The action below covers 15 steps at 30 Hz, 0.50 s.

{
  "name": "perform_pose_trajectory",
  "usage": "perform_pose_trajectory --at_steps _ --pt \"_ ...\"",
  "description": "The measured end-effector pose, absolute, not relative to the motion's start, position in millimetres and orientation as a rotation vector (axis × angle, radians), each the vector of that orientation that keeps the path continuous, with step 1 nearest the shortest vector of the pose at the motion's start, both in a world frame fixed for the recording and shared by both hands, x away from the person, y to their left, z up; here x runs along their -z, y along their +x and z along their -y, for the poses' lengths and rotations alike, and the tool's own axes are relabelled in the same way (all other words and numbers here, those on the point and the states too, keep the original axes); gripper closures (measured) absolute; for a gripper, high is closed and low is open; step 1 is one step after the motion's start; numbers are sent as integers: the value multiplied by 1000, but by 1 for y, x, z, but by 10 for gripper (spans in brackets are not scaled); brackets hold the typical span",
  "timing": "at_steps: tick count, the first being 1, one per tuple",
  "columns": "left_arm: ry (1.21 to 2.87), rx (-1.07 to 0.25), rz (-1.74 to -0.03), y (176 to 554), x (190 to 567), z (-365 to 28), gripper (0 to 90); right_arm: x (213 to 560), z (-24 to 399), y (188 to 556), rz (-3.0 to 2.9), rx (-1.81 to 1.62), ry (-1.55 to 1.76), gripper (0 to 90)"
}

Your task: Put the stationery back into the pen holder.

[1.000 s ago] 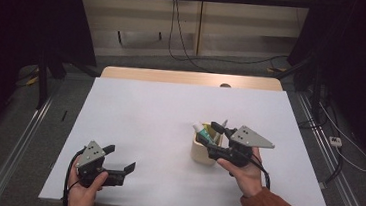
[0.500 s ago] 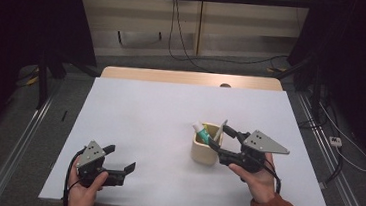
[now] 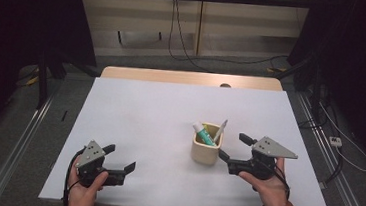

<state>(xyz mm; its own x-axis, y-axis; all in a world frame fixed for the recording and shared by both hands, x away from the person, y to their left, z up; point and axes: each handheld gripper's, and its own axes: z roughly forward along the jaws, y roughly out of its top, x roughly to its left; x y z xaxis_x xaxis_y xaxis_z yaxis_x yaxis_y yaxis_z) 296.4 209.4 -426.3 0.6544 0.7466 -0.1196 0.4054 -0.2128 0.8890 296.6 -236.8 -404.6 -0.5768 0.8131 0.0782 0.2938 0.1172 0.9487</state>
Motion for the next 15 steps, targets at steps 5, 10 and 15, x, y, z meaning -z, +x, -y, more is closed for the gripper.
perform_pose_trajectory --at_steps 5,10,15 --pt "1832 -415 -915 296 426 -209 53 409 250 293 -1925 -1433 1112 90" --pt "1832 -420 -917 296 425 -209 53 415 262 288 -1921 -1407 1151 85" --pt "1828 -423 -916 295 425 -210 53 418 270 284 -1929 -1381 1166 79"
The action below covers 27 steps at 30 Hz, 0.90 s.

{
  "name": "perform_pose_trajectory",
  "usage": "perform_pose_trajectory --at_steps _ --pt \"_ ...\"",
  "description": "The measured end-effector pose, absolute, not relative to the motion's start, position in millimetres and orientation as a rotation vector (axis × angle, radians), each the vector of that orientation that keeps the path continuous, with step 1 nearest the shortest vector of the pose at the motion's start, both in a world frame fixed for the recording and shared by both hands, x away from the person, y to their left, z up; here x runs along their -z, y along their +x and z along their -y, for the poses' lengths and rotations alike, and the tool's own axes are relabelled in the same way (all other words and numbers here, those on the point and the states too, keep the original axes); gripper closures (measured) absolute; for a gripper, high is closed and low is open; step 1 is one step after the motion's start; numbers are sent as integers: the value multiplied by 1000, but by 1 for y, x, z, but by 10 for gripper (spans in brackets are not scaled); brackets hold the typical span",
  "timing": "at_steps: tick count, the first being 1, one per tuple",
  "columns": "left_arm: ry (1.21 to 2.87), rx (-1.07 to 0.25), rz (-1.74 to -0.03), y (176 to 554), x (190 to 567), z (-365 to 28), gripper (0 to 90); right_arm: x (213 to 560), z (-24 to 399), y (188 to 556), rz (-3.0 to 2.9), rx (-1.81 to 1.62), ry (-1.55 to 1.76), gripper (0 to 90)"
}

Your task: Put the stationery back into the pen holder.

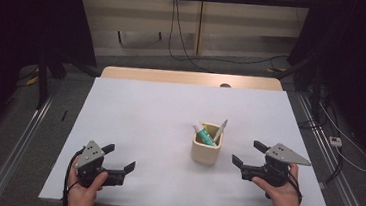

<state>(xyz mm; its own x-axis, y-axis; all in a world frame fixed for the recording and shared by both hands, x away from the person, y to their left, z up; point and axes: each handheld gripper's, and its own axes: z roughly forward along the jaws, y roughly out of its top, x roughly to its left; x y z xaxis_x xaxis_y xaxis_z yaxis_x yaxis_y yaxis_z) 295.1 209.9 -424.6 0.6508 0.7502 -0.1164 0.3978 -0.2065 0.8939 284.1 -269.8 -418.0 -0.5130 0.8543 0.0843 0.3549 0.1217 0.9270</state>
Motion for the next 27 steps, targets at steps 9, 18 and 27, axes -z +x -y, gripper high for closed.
perform_pose_trajectory --at_steps 9,18,27 --pt "1827 -427 -917 294 424 -210 53 428 288 276 -1912 -1345 1220 77" --pt "1828 -433 -915 294 424 -210 53 439 301 269 -1894 -1301 1253 68" --pt "1830 -437 -907 294 423 -212 53 444 301 271 -1935 -1270 1273 58"
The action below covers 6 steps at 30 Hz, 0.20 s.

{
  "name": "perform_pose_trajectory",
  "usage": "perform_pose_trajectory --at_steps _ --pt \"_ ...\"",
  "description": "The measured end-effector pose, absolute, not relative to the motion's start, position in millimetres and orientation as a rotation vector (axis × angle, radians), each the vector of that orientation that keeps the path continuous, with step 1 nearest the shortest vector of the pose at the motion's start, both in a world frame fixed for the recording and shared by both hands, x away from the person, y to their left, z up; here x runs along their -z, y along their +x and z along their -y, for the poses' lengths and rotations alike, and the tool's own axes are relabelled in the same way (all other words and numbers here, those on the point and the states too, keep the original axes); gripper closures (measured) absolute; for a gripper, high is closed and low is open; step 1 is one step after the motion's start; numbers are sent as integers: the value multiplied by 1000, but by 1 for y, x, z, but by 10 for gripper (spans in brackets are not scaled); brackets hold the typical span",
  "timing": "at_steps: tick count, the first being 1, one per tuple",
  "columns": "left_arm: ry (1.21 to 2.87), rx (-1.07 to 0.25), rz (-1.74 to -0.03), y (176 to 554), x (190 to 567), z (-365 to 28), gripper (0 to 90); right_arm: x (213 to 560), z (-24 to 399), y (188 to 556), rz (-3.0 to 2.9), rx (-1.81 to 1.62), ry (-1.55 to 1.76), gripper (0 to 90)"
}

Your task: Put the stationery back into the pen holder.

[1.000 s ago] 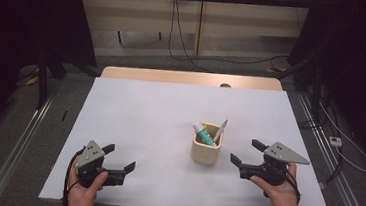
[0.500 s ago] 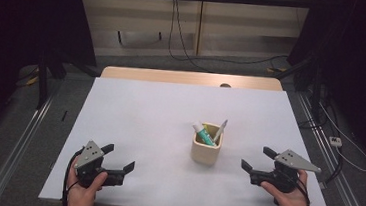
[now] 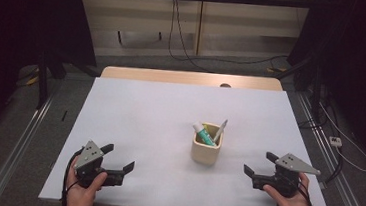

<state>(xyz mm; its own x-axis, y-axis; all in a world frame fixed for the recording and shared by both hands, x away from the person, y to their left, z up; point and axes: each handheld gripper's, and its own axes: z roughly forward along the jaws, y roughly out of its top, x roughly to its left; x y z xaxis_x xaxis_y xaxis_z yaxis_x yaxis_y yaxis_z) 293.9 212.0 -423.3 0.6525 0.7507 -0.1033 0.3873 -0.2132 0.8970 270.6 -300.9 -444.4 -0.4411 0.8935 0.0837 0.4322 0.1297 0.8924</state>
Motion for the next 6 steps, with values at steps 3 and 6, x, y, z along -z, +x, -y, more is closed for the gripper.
perform_pose_trajectory --at_steps 3,6 --pt "1825 -437 -909 294 423 -212 53 444 301 270 -1926 -1277 1270 59" --pt "1827 -435 -912 294 423 -213 53 444 301 270 -1920 -1280 1268 60"
